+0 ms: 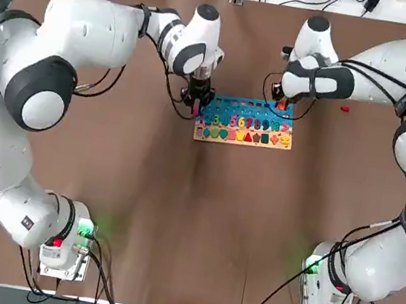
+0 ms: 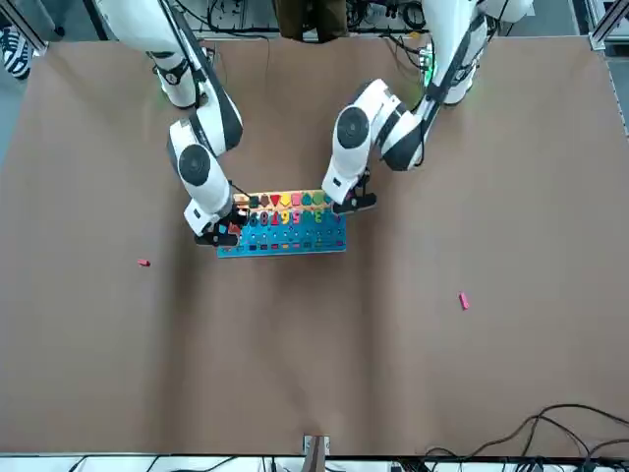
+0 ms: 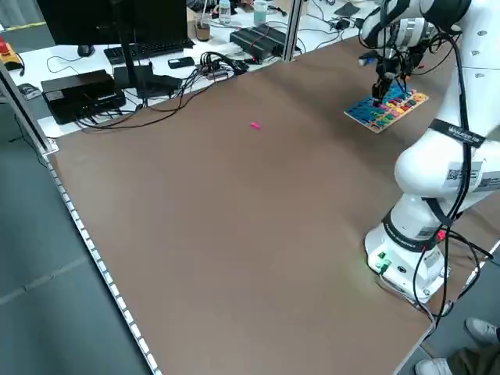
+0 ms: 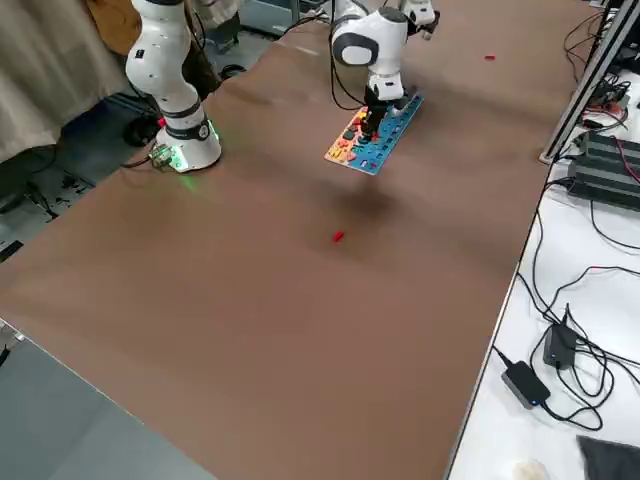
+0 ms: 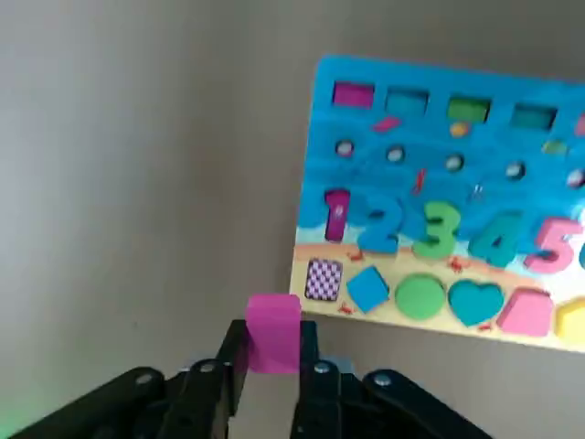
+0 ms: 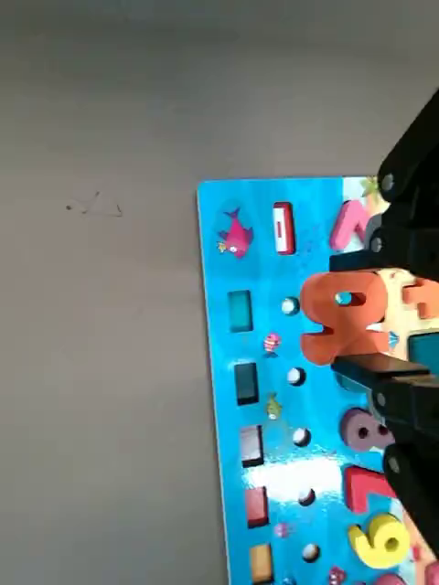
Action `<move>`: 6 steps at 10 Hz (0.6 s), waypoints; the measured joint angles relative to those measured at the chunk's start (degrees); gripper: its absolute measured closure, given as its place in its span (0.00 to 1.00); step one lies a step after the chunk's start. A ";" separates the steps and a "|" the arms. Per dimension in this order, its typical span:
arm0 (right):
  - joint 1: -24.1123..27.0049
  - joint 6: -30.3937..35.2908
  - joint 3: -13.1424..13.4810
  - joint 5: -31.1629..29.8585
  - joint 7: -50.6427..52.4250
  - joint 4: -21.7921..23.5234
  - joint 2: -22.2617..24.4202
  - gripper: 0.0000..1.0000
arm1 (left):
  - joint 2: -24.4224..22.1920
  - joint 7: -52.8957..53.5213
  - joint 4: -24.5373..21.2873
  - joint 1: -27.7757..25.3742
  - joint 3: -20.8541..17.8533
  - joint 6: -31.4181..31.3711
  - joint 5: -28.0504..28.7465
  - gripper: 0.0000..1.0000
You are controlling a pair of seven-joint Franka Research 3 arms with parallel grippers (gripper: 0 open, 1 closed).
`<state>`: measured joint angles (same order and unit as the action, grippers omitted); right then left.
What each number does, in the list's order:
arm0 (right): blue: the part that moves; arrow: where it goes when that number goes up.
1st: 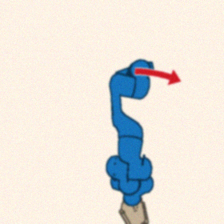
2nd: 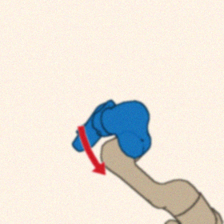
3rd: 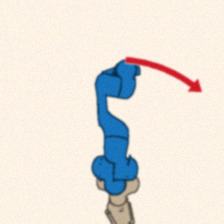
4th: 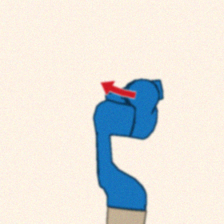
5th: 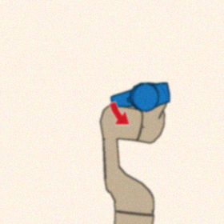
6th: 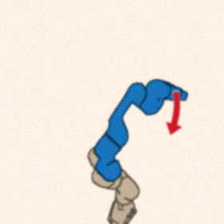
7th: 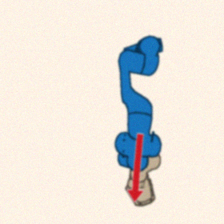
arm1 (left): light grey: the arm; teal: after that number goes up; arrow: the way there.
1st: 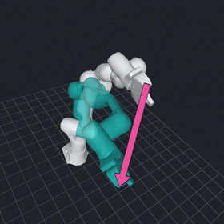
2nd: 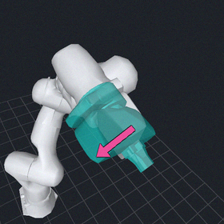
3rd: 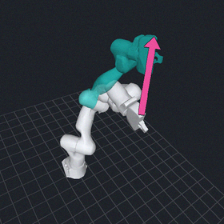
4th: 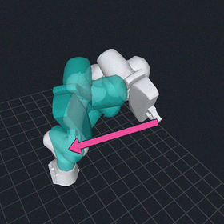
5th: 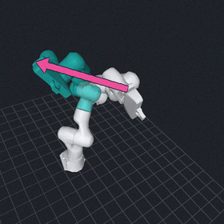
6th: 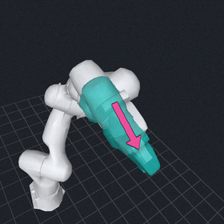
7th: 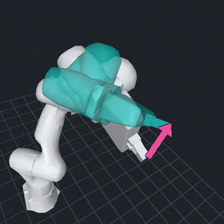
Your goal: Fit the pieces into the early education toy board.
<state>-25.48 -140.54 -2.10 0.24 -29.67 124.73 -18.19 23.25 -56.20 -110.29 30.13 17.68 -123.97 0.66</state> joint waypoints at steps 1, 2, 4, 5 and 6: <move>0.00 -2.07 0.19 0.00 0.01 1.46 -0.44 0.60 | 0.00 -0.10 -1.10 0.33 0.69 -1.23 0.00 0.74; 0.00 -2.84 0.31 0.00 0.01 2.20 -0.95 0.60 | 0.05 -0.11 -2.32 1.07 0.98 -2.70 0.00 0.74; -0.01 -3.26 0.36 0.00 0.02 2.40 -2.44 0.60 | 0.39 -0.17 -3.25 2.59 0.99 -4.12 0.00 0.74; -0.01 -3.43 0.36 0.00 0.02 2.40 -2.97 0.60 | 0.83 -0.17 -3.29 2.73 0.98 -5.79 0.00 0.74; -0.02 -3.47 0.36 0.00 0.02 2.42 -3.41 0.60 | 1.56 -0.17 -3.32 2.72 0.95 -7.82 0.00 0.74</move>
<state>-25.50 -144.01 -1.75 0.24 -29.66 127.14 -21.61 24.81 -56.37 -113.60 32.85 18.63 -131.78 0.66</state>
